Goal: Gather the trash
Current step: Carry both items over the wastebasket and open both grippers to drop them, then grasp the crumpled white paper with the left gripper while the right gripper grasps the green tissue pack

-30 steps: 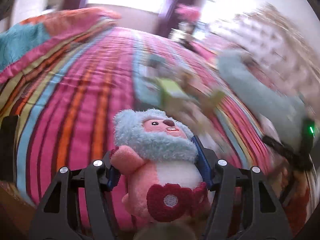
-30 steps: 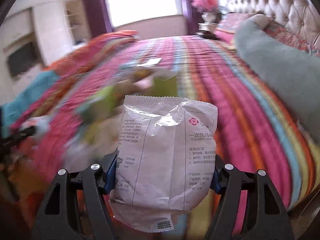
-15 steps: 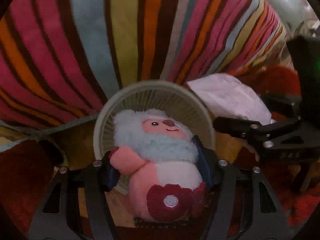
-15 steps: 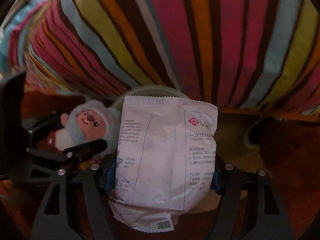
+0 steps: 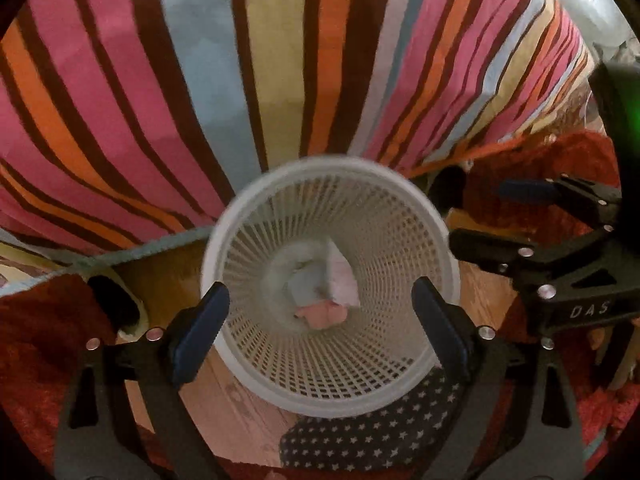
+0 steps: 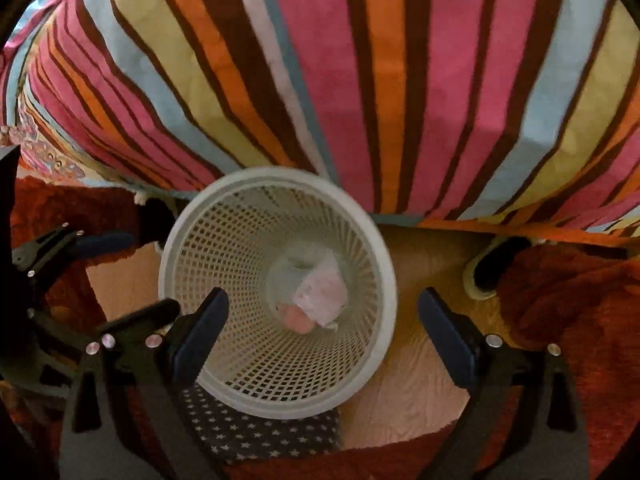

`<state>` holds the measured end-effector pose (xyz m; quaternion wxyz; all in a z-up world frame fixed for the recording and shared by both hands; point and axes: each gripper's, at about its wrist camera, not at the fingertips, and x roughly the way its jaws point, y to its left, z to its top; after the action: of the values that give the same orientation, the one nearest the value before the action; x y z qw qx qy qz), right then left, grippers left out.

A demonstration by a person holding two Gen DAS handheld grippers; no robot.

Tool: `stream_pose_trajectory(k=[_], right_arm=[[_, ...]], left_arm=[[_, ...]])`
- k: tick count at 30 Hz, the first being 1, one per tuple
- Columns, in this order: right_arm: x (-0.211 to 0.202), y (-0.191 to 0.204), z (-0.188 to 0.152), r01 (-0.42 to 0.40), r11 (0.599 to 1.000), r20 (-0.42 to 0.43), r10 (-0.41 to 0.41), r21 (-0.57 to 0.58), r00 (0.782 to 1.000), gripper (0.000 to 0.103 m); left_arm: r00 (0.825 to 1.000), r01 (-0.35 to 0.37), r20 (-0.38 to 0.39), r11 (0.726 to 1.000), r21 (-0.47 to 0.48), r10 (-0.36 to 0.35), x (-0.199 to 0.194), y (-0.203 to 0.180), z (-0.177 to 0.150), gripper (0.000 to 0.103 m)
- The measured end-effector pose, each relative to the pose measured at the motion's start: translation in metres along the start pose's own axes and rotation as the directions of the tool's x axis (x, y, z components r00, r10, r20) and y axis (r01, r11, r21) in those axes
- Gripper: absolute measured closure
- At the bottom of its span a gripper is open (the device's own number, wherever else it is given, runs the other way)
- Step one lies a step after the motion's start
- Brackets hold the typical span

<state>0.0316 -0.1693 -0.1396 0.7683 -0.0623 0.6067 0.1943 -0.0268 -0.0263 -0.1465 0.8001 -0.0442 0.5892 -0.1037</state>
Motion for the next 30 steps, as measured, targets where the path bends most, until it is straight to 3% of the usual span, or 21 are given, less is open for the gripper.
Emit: stream_pose_trajectory(k=[3,6,10,13,14,16,19,23,25,28,30], right_arm=[[-0.038,-0.007,0.006,-0.004,1.0,0.093,0.004,-0.002,0.996,0.012],[-0.086,-0.018,0.024,-0.013,1.0,0.249,0.01,0.01,0.968,0.012],[-0.143,-0.031,0.063,0.013,1.0,0.473,-0.015,0.007,0.881,0.012],[-0.158,-0.034,0.103,0.081,0.997,0.564,-0.066,-0.002,0.823,0.012],[-0.157,-0.034,0.118,0.099,0.995,0.577,-0.078,-0.005,0.813,0.012],[-0.153,-0.034,0.145,0.131,0.991,0.583,-0.101,-0.011,0.806,0.012],[-0.142,-0.033,0.176,0.178,0.983,0.572,-0.126,-0.036,0.811,0.012],[-0.13,-0.034,0.196,0.192,0.977,0.542,-0.113,-0.092,0.833,0.012],[-0.125,-0.036,0.207,0.203,0.973,0.525,-0.116,-0.111,0.843,0.012],[-0.118,-0.035,0.22,0.271,0.955,0.512,-0.172,-0.124,0.841,0.012],[-0.116,-0.037,0.226,0.286,0.95,0.508,-0.187,-0.123,0.841,0.012]], left_arm=[[0.994,0.007,0.105,1.0,-0.017,-0.005,-0.032,0.006,0.009,0.013],[0.969,0.021,0.247,0.999,-0.034,-0.012,-0.077,0.013,0.031,0.013],[0.905,-0.037,0.424,0.999,0.019,0.026,-0.132,0.008,0.081,0.013],[0.869,-0.127,0.487,0.991,0.043,0.09,-0.143,-0.002,0.12,0.013],[0.859,-0.151,0.5,0.988,0.042,0.111,-0.144,-0.005,0.133,0.013],[0.849,-0.181,0.511,0.983,0.041,0.135,-0.144,-0.009,0.158,0.013],[0.848,-0.201,0.508,0.979,0.046,0.15,-0.136,-0.013,0.186,0.013],[0.861,-0.219,0.479,0.974,0.049,0.17,-0.124,-0.015,0.211,0.013],[0.877,-0.202,0.453,0.978,0.047,0.159,-0.116,-0.01,0.223,0.013],[0.888,-0.206,0.429,0.977,0.048,0.166,-0.107,-0.006,0.235,0.013],[0.886,-0.224,0.426,0.973,0.045,0.184,-0.103,0.0,0.243,0.013]])
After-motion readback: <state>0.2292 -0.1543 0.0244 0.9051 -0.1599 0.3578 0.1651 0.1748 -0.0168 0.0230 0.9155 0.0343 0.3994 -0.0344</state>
